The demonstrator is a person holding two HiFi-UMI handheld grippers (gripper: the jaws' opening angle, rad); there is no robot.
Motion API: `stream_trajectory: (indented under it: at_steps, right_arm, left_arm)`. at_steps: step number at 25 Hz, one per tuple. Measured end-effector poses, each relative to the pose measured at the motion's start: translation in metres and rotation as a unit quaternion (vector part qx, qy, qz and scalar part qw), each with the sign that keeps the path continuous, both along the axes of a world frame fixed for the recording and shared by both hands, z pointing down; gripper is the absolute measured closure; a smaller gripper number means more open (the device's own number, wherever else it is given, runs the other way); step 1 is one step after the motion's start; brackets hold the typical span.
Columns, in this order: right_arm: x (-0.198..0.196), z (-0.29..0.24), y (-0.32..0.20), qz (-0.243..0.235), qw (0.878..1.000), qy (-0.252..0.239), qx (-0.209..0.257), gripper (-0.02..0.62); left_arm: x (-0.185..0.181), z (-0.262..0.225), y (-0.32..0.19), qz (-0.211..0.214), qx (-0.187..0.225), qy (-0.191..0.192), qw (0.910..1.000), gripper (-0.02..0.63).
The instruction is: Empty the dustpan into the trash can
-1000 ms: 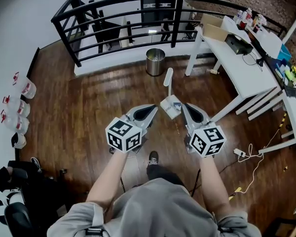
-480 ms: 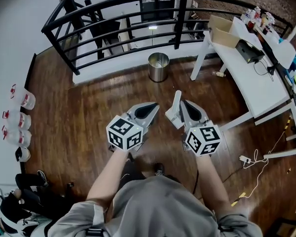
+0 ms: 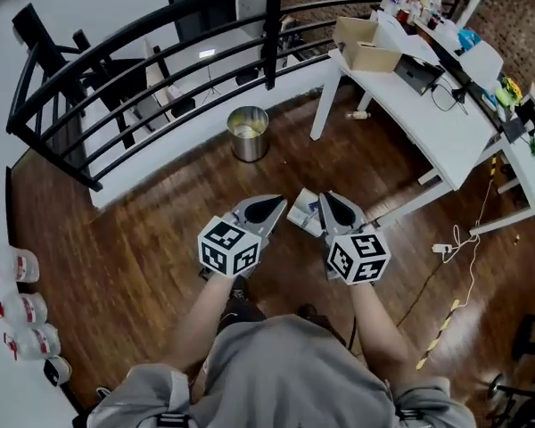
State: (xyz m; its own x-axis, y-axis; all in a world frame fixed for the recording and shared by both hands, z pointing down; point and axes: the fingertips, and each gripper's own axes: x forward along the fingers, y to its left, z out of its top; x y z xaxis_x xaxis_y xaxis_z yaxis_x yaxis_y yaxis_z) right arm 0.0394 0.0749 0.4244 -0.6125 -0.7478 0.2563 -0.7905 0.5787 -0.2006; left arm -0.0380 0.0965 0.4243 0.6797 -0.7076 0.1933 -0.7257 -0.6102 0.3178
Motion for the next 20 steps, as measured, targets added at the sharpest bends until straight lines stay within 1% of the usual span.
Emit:
stream_trajectory:
  at_steps: [2, 5, 9, 12, 14, 17, 20]
  right_arm:
    - [-0.007, 0.01, -0.009, 0.047, 0.999, 0.006, -0.012, 0.595]
    - [-0.015, 0.023, -0.018, 0.114, 0.993, 0.009, -0.026, 0.595]
    - [-0.021, 0.049, -0.015, 0.164, 0.985, 0.014, -0.059, 0.595]
    - [-0.017, 0.078, -0.012, 0.2, 0.976, 0.01, -0.085, 0.595]
    - [-0.011, 0.102, -0.011, 0.229, 0.968, 0.004, -0.102, 0.595]
    - [-0.001, 0.139, -0.016, 0.275, 0.952, -0.008, -0.13, 0.589]
    - [0.013, 0.169, -0.027, 0.321, 0.936, -0.004, -0.146, 0.556]
  left_arm:
    - [-0.01, 0.009, -0.01, 0.039, -0.006, 0.002, 0.9992, 0.6]
    - [-0.02, 0.022, -0.024, 0.091, -0.018, 0.002, 0.9957, 0.6]
    - [-0.022, 0.041, -0.037, 0.136, -0.039, -0.001, 0.99, 0.6]
    - [-0.014, 0.057, -0.044, 0.159, -0.05, -0.007, 0.986, 0.6]
    - [-0.008, 0.067, -0.047, 0.172, -0.054, -0.012, 0.9835, 0.6]
    - [-0.001, 0.083, -0.056, 0.185, -0.06, -0.017, 0.9808, 0.6]
    - [0.004, 0.101, -0.064, 0.19, -0.075, -0.019, 0.9788, 0.6]
